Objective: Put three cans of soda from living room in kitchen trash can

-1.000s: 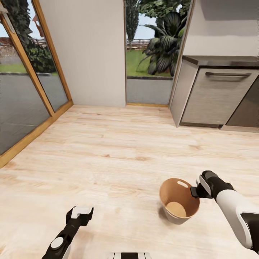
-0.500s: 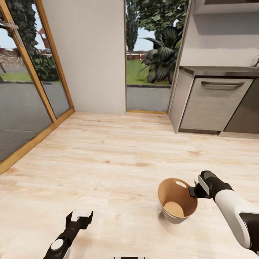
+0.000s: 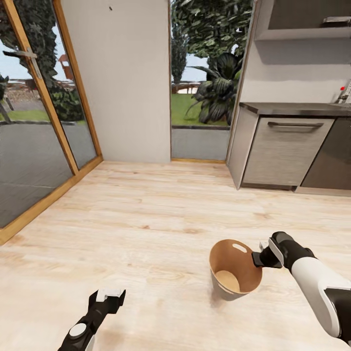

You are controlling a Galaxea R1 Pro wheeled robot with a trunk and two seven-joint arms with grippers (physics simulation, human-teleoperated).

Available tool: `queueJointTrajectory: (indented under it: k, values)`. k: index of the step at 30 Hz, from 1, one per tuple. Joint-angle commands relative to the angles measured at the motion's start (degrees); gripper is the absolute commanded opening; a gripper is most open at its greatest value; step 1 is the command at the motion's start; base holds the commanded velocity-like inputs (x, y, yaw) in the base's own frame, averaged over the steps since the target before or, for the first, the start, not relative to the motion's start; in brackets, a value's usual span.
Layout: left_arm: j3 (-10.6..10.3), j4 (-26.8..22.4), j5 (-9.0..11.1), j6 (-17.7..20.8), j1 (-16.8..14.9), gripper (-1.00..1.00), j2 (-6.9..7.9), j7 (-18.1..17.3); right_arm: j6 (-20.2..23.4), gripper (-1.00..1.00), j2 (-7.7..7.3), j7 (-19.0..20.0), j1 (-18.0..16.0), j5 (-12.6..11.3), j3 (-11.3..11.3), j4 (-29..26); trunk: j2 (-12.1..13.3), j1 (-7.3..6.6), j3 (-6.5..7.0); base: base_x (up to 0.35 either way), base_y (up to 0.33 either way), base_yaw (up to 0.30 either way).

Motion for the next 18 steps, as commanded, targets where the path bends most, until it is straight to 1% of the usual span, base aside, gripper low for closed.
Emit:
queueJointTrajectory:
  k: [1,4,8,10,13,18]
  values:
    - [0.0,0.0,0.02,0.08,0.0,1.0,-0.01,0.0,-0.29,-1.0,0.11,0.43,0.15,-1.33,-0.24,0.09,0.01,-0.03,0.23,0.0,0.0,0.0]
    - [0.0,-0.01,0.07,0.74,0.0,1.0,0.0,0.0,-0.74,-1.0,0.3,0.59,0.5,-1.35,-0.13,0.16,0.05,-0.1,0.9,0.0,0.0,0.0]
    - [0.0,-0.19,0.14,2.02,-0.01,1.0,-0.05,0.0,-1.29,-1.0,1.22,0.7,0.73,-1.36,-0.13,0.2,0.11,-0.21,1.78,0.0,0.0,0.0]
    - [0.03,-0.11,0.17,2.45,-0.06,1.0,-0.02,0.0,-3.24,-1.0,2.33,0.7,1.24,-1.32,-0.13,0.23,0.13,-0.26,2.23,0.0,0.0,0.0]
    - [0.07,-0.04,0.22,2.76,-0.08,1.0,0.0,0.02,-5.24,-1.0,3.11,0.62,2.13,-1.28,-0.12,0.18,0.18,-0.34,2.89,0.0,0.0,0.0]
    - [0.08,0.01,0.4,2.96,-0.12,1.0,0.01,0.09,-5.84,-1.0,3.36,0.62,2.41,-1.28,-0.15,0.11,0.24,-0.47,4.0,0.0,0.0,0.0]
